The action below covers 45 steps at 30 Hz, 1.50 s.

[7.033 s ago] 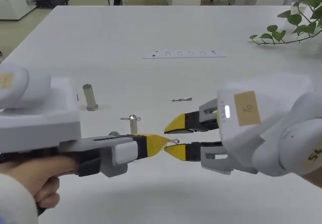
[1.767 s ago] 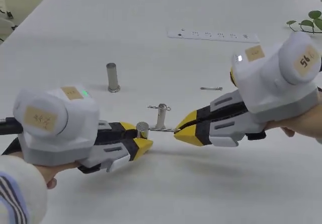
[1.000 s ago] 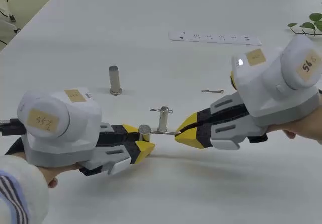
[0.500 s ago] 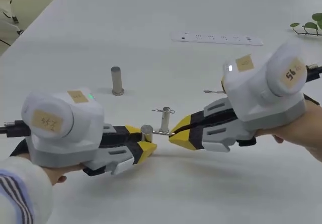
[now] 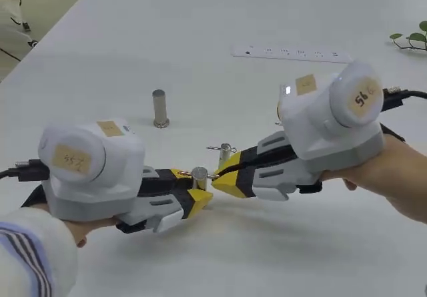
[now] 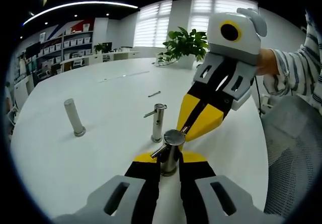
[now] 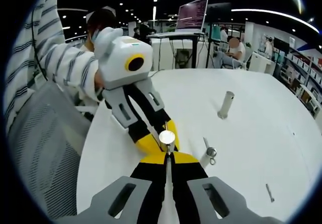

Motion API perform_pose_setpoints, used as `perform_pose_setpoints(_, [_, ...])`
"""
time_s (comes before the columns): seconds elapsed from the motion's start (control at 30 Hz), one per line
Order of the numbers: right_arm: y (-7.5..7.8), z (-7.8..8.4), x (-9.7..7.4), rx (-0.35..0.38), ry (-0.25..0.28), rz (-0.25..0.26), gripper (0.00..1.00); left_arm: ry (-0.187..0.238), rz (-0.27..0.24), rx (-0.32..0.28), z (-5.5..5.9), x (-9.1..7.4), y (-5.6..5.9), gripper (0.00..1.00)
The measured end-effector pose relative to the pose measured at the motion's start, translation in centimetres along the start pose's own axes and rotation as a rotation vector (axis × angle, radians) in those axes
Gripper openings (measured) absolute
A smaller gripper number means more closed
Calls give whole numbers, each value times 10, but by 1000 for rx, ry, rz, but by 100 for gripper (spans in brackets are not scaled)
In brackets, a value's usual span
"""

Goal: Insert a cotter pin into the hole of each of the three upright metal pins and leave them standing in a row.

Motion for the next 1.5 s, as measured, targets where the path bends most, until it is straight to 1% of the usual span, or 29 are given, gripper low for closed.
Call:
perform_pose_setpoints(0.07, [-1,0,1,-7,2,-1,4,2,0,-4,1,0,0,13])
perform_pose_setpoints(0.13, [0,1,1,1,1,-1,5,5,-1,-9,1,0,0,13])
perform_pose_setpoints(0.17, [1,2,0,-9,9,9,6,5,-1,-9,1,0,0,13])
perform_pose_setpoints(0.23, [3,3,-2,-10,5,16,12,4,-1,-9,1,0,0,13])
perform_pose_setpoints(0.27, [3,4,-3,-12,5,18,13,3,-1,-8,2,1,0,13])
perform_pose_setpoints(0.33, [4,5,-6,-7,5,14,12,2,-2,-7,2,1,0,13])
perform_pose_setpoints(0.4, [5,6,-9,7,9,22,11,0,-4,-4,2,1,0,13])
perform_pose_setpoints(0.47, [5,4,-12,41,30,14,6,3,-6,-22,2,1,1,13])
perform_pose_setpoints(0.5, [5,5,-14,45,30,15,4,2,-6,-20,2,1,1,13])
perform_pose_setpoints(0.6, [5,5,-13,35,25,21,3,-1,-8,-16,2,1,0,13])
perform_pose_setpoints(0.8, [4,3,-11,48,38,16,3,0,-13,-21,1,1,1,13])
perform_pose_setpoints(1.07, [4,4,-11,56,29,19,3,5,-17,-25,2,2,0,13])
perform_pose_setpoints(1.2, [3,4,-12,61,32,16,6,10,-14,-18,3,1,-1,13])
perform_pose_setpoints(1.3, [2,4,-12,67,33,22,12,11,-15,-13,3,1,-1,13])
perform_pose_setpoints(1.33, [2,4,-12,71,35,21,12,12,-16,-16,3,1,-1,15])
perform_pose_setpoints(1.37, [2,4,-12,74,36,17,12,19,-15,-36,3,0,-1,17])
perform_pose_setpoints(1.4, [1,4,-12,75,40,16,12,24,-11,-48,4,-1,-1,21])
perform_pose_setpoints(1.43, [0,3,-13,78,49,13,12,51,20,-53,3,-2,2,24])
perform_pose_setpoints(1.47, [0,2,-13,82,53,12,12,67,29,-57,2,-3,3,26])
perform_pose_setpoints(1.5, [0,1,-13,83,57,13,13,65,25,-61,3,-6,3,29])
Point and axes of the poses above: the centre of the closed fingertips' face, and the gripper's own axes: x roughly forward along the fingers, y roughly to its right, z roughly out of its underside, the point moved 8 cm from there along -x, roughly backward along the fingers, and after that the axes turned 12 degrees about z, right-handed, at the moved point
